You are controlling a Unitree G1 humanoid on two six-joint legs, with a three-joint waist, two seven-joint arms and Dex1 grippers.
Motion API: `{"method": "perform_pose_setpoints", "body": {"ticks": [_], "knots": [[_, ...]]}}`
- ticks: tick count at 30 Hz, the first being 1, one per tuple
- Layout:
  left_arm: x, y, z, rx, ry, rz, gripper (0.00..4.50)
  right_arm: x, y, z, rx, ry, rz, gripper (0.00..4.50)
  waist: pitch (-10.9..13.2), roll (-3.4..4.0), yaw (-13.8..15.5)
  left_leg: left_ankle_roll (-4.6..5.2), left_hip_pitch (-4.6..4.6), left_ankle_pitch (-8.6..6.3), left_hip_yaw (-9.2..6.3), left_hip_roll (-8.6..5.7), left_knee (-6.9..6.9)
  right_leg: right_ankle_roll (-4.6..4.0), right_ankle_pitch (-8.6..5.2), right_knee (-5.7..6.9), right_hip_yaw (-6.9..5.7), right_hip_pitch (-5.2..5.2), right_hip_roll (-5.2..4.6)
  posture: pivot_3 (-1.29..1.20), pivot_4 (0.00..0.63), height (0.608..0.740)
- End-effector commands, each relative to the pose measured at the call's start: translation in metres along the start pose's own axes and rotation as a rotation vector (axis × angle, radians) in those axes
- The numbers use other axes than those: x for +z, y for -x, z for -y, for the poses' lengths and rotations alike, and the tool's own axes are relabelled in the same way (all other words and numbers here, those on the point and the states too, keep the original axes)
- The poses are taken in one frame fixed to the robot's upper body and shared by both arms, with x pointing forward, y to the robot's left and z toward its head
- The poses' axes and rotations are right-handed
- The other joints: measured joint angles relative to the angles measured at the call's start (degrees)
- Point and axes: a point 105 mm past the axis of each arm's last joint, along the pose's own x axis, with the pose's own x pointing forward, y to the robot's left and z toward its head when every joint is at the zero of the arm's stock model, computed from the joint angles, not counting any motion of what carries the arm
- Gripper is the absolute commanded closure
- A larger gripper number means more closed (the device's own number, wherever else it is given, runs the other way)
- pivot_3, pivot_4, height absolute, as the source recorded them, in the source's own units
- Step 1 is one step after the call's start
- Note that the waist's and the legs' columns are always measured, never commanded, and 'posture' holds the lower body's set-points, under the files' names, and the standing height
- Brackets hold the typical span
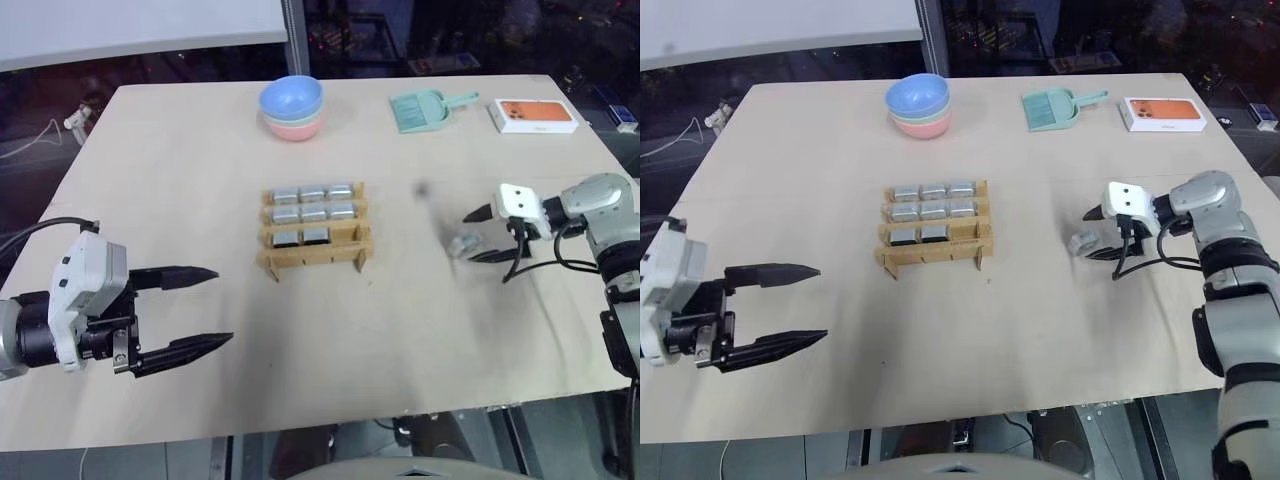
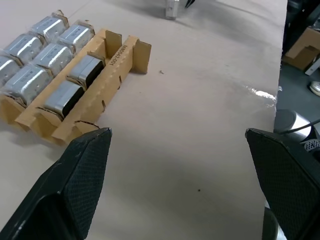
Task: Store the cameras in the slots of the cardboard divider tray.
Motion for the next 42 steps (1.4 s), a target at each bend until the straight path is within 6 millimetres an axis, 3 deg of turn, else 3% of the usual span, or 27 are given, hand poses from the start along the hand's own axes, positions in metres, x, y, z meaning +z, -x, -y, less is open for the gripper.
{"method": "perform_pose_setpoints", "body": {"ticks": [1,2,3,8,12,17,22,28,33,42], "knots": [[0.007,0.003,0.003,0.026,-0.039,0.018,0.00,0.007,0.007,0.001,0.039,0.036,-0.002,1.14,0.0,0.00,0.0,0.00,0.00,0.00,0.00,0.00,0.00,0.00,0.00,0.00,-0.01,0.00,0.00,0.00,0.150,0.740],[0.008,0.003,0.003,0.036,-0.034,0.021,0.00,0.009,0.006,0.002,0.042,0.034,0.010,1.33,0.0,0.01,0.0,-0.01,0.00,0.00,-0.01,0.00,0.00,0.00,0.00,0.00,-0.01,0.00,0.00,0.00,0.150,0.740],[0.007,0.004,0.002,0.045,-0.030,0.017,0.00,0.011,0.005,0.002,0.045,0.035,0.015,1.91,0.0,0.01,0.0,-0.02,0.00,0.01,0.00,0.00,0.00,-0.01,0.00,0.01,-0.01,-0.01,0.00,0.00,0.150,0.740],[0.004,0.004,0.001,0.061,-0.008,0.011,0.00,0.018,0.005,0.005,0.043,0.036,0.044,3.85,0.0,0.02,-0.6,-0.02,0.02,0.01,0.01,0.00,0.00,-0.01,0.01,0.04,0.02,-0.01,0.01,0.00,0.150,0.740],[0.000,0.008,-0.004,0.088,0.003,0.004,0.00,0.042,0.007,0.015,0.014,0.032,0.153,3.84,0.0,0.04,-1.1,-0.02,0.02,0.01,0.00,0.00,0.00,-0.01,0.01,0.06,0.02,-0.01,0.00,0.00,0.150,0.740],[-0.006,0.011,-0.010,0.110,0.022,0.008,0.00,0.096,0.001,0.023,0.055,0.051,0.313,3.84,0.1,0.12,-1.5,0.09,0.07,-0.06,0.03,0.05,0.00,-0.01,0.01,0.17,0.06,-0.05,0.01,0.00,0.150,0.740],[-0.010,0.016,-0.017,0.122,0.030,-0.004,0.00,0.153,-0.033,0.024,0.128,0.078,0.348,3.84,0.1,0.12,-1.3,0.10,0.13,-0.07,-0.03,0.11,-0.01,-0.03,0.00,0.30,0.00,-0.06,0.02,0.00,0.150,0.740],[-0.010,0.017,-0.021,0.120,0.023,-0.004,0.00,0.198,-0.071,0.018,0.160,0.120,0.325,3.84,0.1,0.16,-1.2,-0.01,0.02,-0.02,-0.08,0.12,-0.01,-0.02,0.00,0.34,-0.10,-0.14,-0.07,0.00,0.150,0.740],[-0.007,0.016,-0.021,0.124,0.015,0.015,0.00,0.196,-0.088,0.023,0.141,0.112,0.255,3.84,0.1,0.15,-1.1,-0.16,-0.03,0.06,-0.12,0.05,-0.01,-0.02,0.00,0.30,-0.17,-0.14,-0.17,0.00,0.150,0.740],[-0.007,0.019,-0.023,0.141,0.011,0.021,0.00,0.154,-0.096,0.026,0.128,0.115,0.077,3.84,0.1,0.15,-1.2,-0.24,-0.01,0.11,-0.11,-0.09,-0.19,-0.02,0.00,0.25,-0.19,-0.17,-0.19,0.00,0.150,0.740]]}}
